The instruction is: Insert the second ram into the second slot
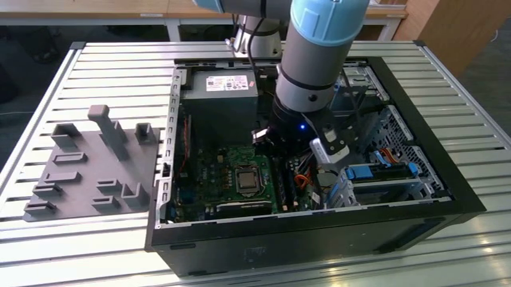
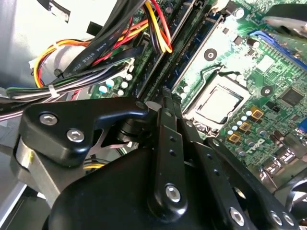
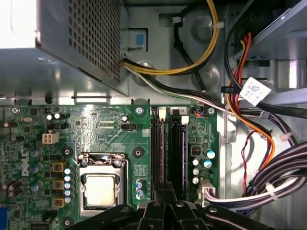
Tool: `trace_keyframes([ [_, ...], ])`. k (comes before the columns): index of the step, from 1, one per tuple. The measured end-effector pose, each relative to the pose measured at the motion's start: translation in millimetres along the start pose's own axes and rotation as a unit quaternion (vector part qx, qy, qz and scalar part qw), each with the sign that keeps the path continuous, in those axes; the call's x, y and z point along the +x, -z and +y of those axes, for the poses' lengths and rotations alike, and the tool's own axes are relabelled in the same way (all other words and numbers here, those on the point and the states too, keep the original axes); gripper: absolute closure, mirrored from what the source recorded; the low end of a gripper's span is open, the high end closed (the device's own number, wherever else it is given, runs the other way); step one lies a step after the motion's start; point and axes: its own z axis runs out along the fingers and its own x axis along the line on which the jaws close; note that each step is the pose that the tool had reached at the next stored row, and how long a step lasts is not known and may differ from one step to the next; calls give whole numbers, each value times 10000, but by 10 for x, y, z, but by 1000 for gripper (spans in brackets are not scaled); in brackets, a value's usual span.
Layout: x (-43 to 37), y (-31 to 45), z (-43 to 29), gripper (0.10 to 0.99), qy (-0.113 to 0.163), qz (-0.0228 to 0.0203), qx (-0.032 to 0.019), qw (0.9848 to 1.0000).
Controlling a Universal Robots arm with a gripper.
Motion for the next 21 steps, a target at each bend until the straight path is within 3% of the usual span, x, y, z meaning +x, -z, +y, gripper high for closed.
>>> trace_keyframes([
  [10, -3, -80, 0, 980, -1, 3, 9, 10000],
  [14, -2, -25, 4, 980, 0, -4, -13, 10000],
  [21, 4, 72, 0, 980, 0, 0, 0, 10000],
])
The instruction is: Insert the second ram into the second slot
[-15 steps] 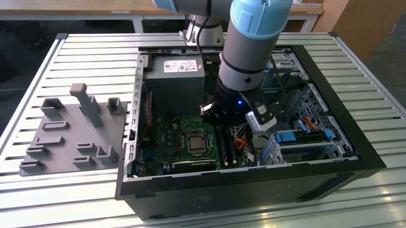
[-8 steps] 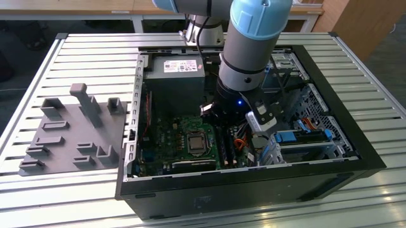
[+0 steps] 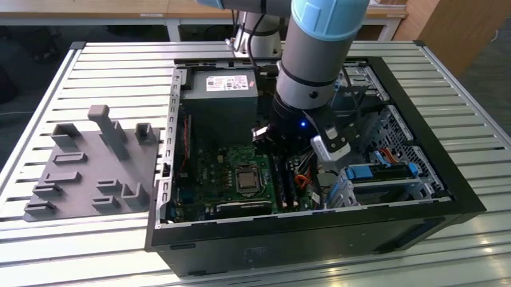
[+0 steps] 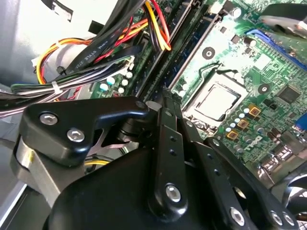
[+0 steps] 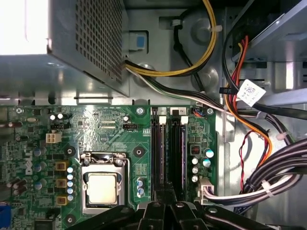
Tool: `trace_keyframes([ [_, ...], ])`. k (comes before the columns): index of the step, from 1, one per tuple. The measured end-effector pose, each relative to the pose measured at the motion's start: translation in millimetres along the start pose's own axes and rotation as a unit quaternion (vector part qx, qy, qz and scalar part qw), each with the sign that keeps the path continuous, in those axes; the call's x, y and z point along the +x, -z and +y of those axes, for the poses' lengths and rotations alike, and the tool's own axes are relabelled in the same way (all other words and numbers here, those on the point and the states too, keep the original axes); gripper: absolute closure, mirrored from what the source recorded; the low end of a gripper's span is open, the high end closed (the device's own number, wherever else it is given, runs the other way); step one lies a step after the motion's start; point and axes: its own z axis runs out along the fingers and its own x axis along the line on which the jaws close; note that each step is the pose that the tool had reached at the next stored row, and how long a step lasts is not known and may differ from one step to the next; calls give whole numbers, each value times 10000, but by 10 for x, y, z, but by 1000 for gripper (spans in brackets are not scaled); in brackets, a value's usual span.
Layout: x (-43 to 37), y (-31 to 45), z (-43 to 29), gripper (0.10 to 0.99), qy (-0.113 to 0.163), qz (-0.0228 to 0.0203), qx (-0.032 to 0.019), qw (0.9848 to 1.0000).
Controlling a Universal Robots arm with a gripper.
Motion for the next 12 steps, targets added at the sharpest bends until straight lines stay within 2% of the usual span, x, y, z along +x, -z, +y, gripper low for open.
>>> trace_keyframes([
  [12, 15, 66, 1, 980, 0, -1, -2, 10000],
])
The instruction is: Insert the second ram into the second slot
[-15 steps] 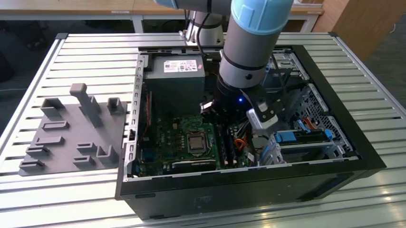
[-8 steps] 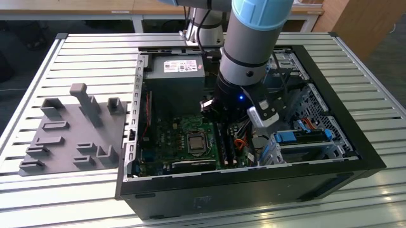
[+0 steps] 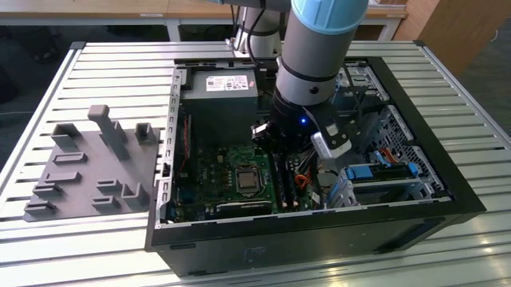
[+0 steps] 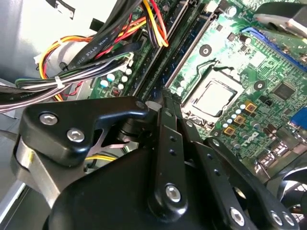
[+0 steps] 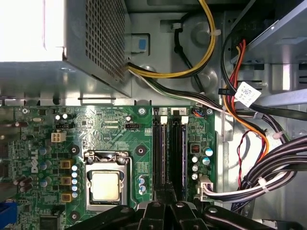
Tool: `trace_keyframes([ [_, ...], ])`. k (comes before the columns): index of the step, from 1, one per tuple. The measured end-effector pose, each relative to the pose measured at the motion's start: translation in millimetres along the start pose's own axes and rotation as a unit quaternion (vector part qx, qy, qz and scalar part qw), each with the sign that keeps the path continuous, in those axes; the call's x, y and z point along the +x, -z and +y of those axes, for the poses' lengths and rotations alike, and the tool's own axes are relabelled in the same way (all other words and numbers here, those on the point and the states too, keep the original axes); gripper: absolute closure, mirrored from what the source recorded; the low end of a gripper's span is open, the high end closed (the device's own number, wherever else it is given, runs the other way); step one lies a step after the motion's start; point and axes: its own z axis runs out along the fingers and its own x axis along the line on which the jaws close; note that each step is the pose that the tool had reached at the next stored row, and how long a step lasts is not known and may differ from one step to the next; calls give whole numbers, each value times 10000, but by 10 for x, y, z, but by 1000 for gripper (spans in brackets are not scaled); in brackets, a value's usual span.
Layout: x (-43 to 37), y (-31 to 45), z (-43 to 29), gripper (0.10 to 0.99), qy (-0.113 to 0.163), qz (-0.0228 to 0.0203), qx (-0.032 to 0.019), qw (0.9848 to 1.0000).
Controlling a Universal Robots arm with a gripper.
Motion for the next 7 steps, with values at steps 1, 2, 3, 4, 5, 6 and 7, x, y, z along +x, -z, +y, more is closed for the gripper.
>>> trace_keyframes([
  [1, 0, 1, 0, 980, 0, 0, 0, 10000],
  [2, 0, 3, 0, 980, 0, 0, 1, 10000],
  [3, 0, 5, 0, 980, 0, 1, 2, 10000],
  [4, 1, 6, 0, 980, 0, 1, 2, 10000],
  [5, 1, 8, 0, 980, 0, 1, 2, 10000],
  [6, 1, 9, 0, 980, 0, 1, 2, 10000],
  [7, 1, 10, 0, 980, 0, 1, 2, 10000],
])
